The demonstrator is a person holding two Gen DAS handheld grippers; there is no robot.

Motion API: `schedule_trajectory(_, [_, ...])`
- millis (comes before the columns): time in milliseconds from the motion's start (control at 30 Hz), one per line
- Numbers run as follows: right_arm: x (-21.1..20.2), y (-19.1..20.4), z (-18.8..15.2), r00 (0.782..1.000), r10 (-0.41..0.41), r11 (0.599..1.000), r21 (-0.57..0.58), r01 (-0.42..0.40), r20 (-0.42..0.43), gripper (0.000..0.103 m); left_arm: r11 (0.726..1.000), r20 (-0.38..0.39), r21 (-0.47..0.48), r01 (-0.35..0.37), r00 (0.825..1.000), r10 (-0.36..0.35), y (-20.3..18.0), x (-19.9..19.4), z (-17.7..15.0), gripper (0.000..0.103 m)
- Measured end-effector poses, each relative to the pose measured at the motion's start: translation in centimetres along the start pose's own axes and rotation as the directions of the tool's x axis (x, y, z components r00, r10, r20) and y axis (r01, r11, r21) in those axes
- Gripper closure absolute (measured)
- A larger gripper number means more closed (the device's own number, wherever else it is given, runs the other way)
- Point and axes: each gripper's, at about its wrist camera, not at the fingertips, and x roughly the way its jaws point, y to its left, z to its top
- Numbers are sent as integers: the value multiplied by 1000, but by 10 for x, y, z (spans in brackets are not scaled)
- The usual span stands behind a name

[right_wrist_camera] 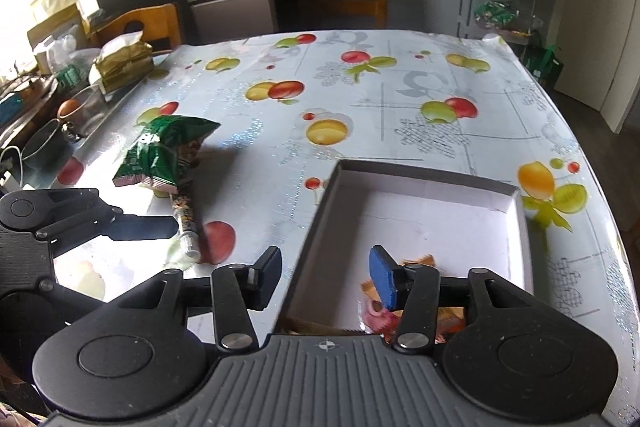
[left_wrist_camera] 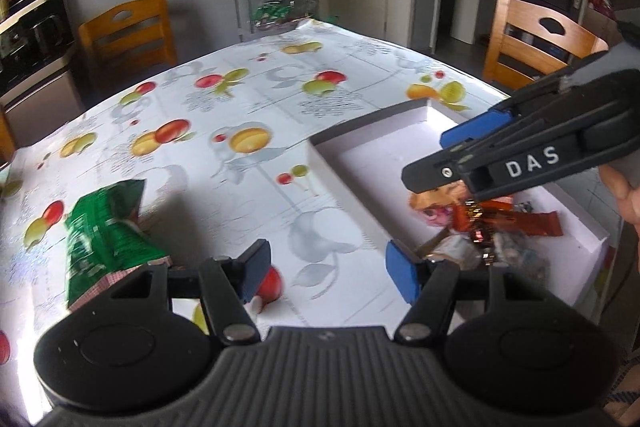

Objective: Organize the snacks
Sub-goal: 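Move both open tools back toward the green chip bag and candy tube, then lower the left tool onto the green chip bag while the right tool nears the candy tube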

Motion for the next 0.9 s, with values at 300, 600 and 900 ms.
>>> schedule_trajectory(300, [10,21,13,1000,19,999,-36,-19,-8,49,998,-8,-59,-34,999,34,29,-5,-9,39])
schedule_trajectory(600, [24,41,22,999,44,997,-65,-45,-23,45,993,-18,-98,-71,997,69,50,-8,-17,39])
schedule_trajectory(900, [36,57,27,997,70,993,-88,-73,-41,44,978,-15,-167,-128,992,127,79,-18,-22,39])
